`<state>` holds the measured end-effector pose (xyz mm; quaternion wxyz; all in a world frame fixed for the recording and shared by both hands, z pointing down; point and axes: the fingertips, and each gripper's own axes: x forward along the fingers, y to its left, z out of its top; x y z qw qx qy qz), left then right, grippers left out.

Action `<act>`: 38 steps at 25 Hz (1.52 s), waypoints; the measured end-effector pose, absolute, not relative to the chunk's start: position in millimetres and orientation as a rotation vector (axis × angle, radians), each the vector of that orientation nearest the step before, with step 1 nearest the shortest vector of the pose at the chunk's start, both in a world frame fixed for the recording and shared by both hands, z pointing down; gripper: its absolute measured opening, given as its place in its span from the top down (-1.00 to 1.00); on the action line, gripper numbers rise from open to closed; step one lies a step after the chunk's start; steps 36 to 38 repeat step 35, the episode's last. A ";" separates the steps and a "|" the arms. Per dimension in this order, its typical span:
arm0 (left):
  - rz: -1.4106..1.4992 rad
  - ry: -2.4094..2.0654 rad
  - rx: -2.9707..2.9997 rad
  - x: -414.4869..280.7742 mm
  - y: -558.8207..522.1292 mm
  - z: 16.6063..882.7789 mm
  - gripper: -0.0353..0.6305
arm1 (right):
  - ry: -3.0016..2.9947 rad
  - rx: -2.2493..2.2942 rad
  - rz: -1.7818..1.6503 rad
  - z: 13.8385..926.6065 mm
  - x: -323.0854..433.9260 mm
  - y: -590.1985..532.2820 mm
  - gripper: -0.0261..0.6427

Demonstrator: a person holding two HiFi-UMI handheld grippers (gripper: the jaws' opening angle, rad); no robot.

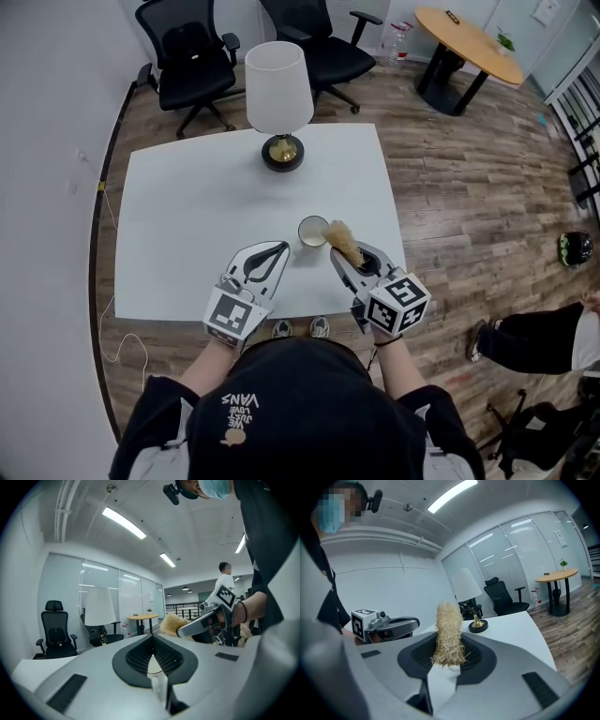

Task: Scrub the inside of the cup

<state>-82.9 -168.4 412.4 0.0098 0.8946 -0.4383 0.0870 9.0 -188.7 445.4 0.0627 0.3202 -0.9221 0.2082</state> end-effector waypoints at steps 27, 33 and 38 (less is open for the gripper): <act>0.273 -1.300 2.786 -77.7 -168.7 411.1 0.86 | -2.711 1.049 0.591 452.4 17.2 -197.0 0.62; 0.301 -1.307 2.795 -76.0 -166.6 414.5 0.86 | -2.712 1.048 0.587 451.4 18.7 -195.6 0.62; 0.310 -1.320 2.802 -76.2 -165.9 414.3 0.86 | -2.714 1.048 0.585 451.4 19.1 -194.6 0.62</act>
